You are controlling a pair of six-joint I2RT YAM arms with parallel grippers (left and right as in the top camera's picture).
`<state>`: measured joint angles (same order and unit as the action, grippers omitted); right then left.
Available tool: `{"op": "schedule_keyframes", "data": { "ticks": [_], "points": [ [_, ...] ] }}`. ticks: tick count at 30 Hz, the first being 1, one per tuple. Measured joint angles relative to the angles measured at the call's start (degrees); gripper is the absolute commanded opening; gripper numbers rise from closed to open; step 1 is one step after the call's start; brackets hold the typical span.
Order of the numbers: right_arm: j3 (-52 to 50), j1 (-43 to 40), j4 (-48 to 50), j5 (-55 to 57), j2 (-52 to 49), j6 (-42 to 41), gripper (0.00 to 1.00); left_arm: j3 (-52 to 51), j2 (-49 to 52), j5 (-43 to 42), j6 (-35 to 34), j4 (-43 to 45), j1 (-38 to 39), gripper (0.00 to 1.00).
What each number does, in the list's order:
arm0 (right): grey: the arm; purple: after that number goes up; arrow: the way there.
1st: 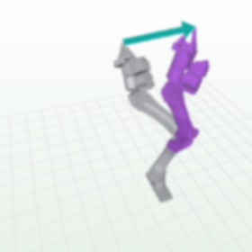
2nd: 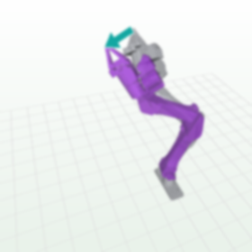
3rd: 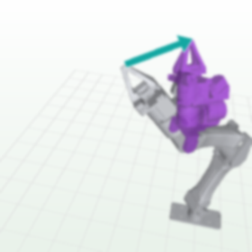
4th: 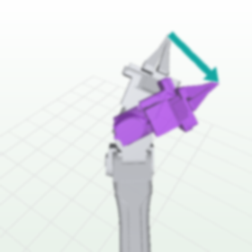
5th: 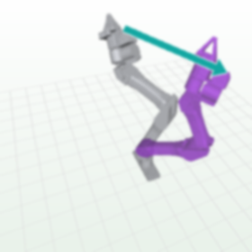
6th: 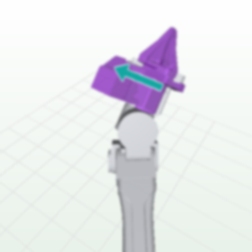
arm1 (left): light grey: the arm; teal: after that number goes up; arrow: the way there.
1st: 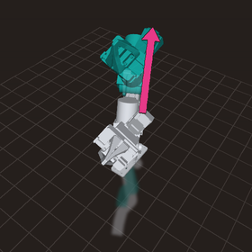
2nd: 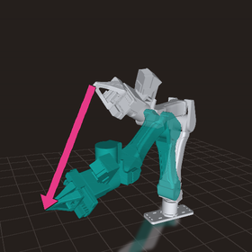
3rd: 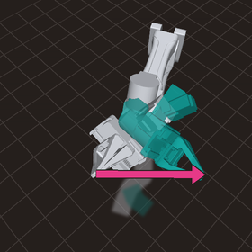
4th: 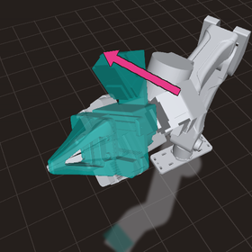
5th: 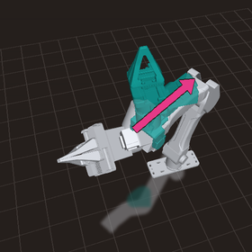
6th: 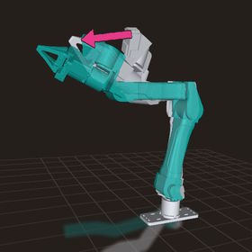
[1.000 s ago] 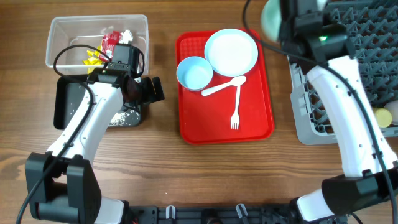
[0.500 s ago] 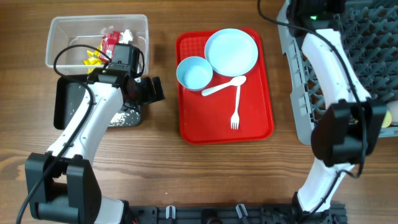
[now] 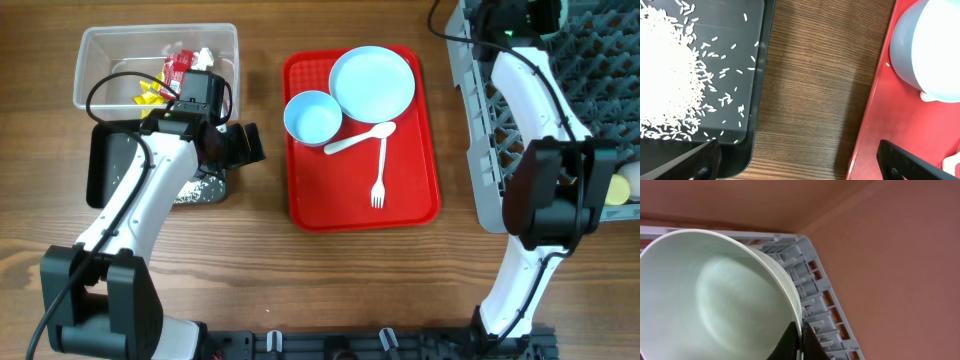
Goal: Sort waste into correct bins and load items into the dishwasher rack
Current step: 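Carry the green bowl into the grey rack and release it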
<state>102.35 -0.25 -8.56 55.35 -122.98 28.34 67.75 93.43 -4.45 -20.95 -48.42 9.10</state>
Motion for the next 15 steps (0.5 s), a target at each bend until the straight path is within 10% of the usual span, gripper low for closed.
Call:
{"op": "schedule_keyframes", "data": {
  "ticks": [15],
  "points": [
    [-0.11,-0.87,4.57,-0.04,-4.28,-0.17,0.04,0.00,0.00,0.00,0.00,-0.02,0.00,1.00]
  ]
}}
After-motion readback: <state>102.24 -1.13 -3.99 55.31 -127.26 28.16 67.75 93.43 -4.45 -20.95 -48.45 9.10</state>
